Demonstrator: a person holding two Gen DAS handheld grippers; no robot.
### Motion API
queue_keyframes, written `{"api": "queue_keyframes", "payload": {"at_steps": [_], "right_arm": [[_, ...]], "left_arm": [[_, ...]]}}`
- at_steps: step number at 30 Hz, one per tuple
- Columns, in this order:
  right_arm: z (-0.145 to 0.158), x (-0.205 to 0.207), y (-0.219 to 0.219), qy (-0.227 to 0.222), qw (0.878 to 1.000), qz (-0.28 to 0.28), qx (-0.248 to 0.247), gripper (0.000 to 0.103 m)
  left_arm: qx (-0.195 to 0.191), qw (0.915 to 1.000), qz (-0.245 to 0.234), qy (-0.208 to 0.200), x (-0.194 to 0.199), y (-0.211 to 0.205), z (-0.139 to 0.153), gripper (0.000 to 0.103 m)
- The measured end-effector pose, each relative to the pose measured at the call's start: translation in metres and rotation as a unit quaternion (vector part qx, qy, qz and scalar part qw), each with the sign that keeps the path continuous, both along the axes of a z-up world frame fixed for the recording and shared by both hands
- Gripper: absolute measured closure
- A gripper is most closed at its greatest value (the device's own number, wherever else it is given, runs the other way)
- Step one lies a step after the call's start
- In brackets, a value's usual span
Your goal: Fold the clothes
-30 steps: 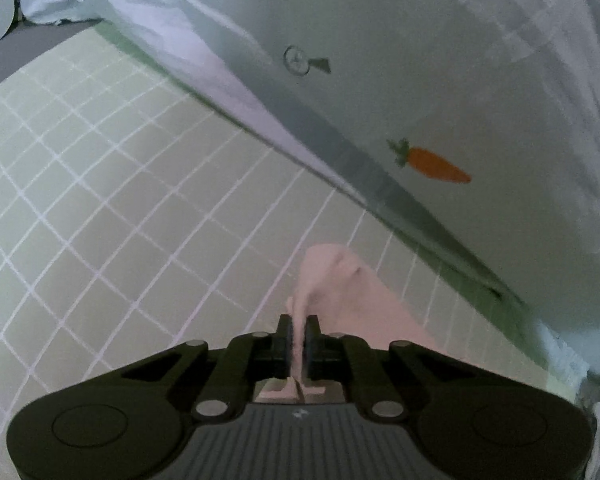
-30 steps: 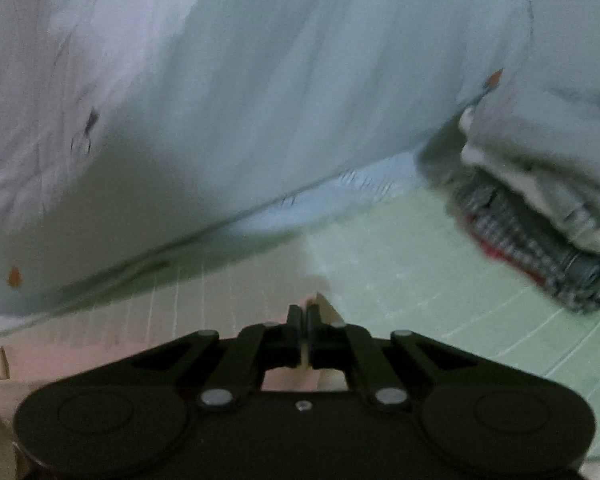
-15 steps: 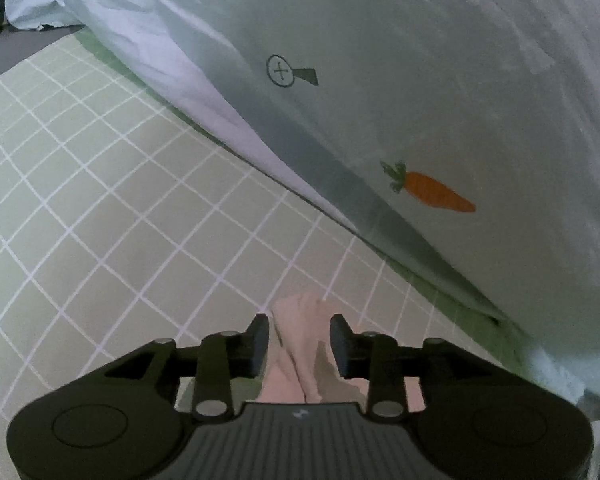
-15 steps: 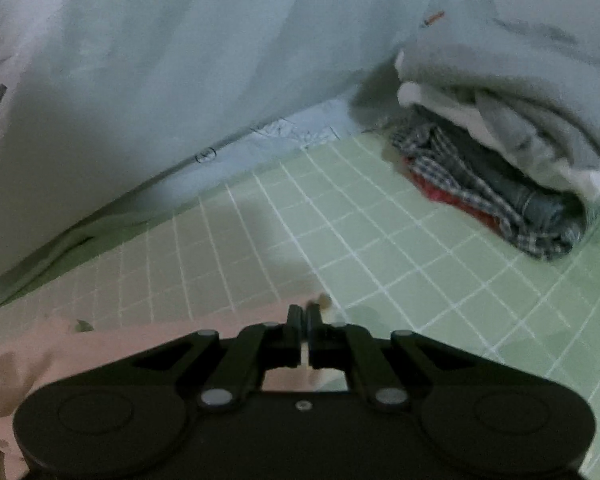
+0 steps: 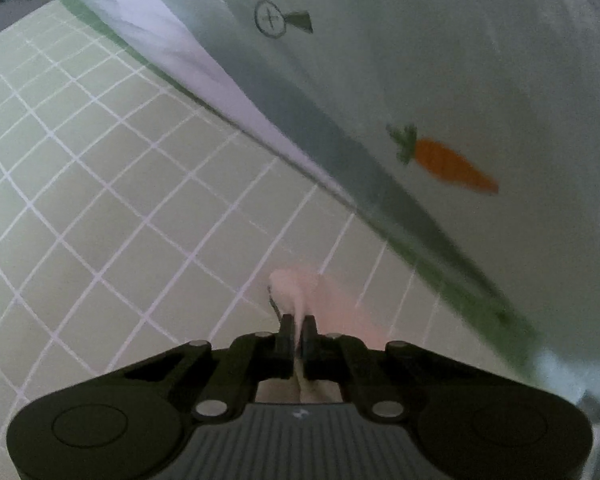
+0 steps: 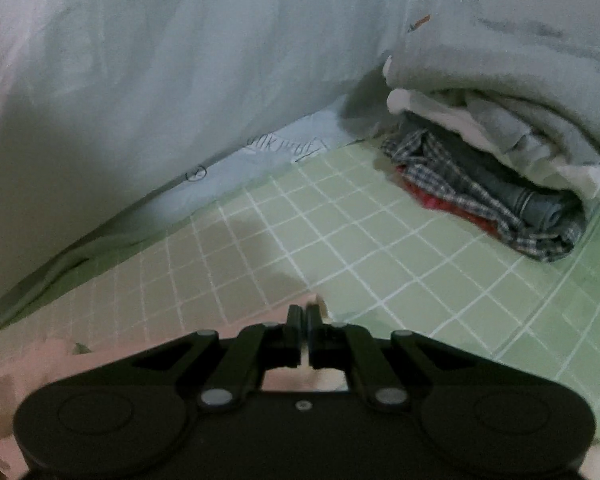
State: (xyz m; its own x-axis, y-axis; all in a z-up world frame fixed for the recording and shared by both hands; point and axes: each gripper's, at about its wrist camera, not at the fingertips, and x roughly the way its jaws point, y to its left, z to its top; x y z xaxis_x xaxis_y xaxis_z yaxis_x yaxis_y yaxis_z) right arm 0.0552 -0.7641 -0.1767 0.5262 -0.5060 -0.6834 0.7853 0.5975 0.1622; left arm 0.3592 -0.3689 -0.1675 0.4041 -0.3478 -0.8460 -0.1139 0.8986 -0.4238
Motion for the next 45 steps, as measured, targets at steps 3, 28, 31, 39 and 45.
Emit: {"api": "queue_keyframes", "payload": {"at_steps": [3, 28, 31, 39, 45], "right_arm": [[-0.003, -0.002, -0.001, 0.011, 1.000, 0.000, -0.005, 0.100], [-0.033, -0.006, -0.007, 0.050, 0.998, -0.020, 0.017, 0.096], [-0.034, -0.005, -0.007, 0.055, 0.998, -0.014, 0.010, 0.096], [-0.036, -0.002, -0.004, 0.073, 0.997, 0.005, -0.020, 0.095], [-0.034, -0.005, -0.013, 0.074, 0.997, -0.034, -0.002, 0.050]], "left_arm": [[-0.017, 0.9992, 0.036, 0.004, 0.009, 0.001, -0.001, 0.100], [0.074, 0.9749, -0.180, -0.109, -0.049, -0.041, -0.006, 0.072], [0.089, 0.9692, -0.190, -0.129, -0.032, -0.054, -0.006, 0.072], [0.093, 0.9653, -0.191, -0.152, 0.014, -0.077, -0.017, 0.064], [0.085, 0.9690, -0.168, -0.160, 0.008, -0.074, -0.011, 0.042]]}}
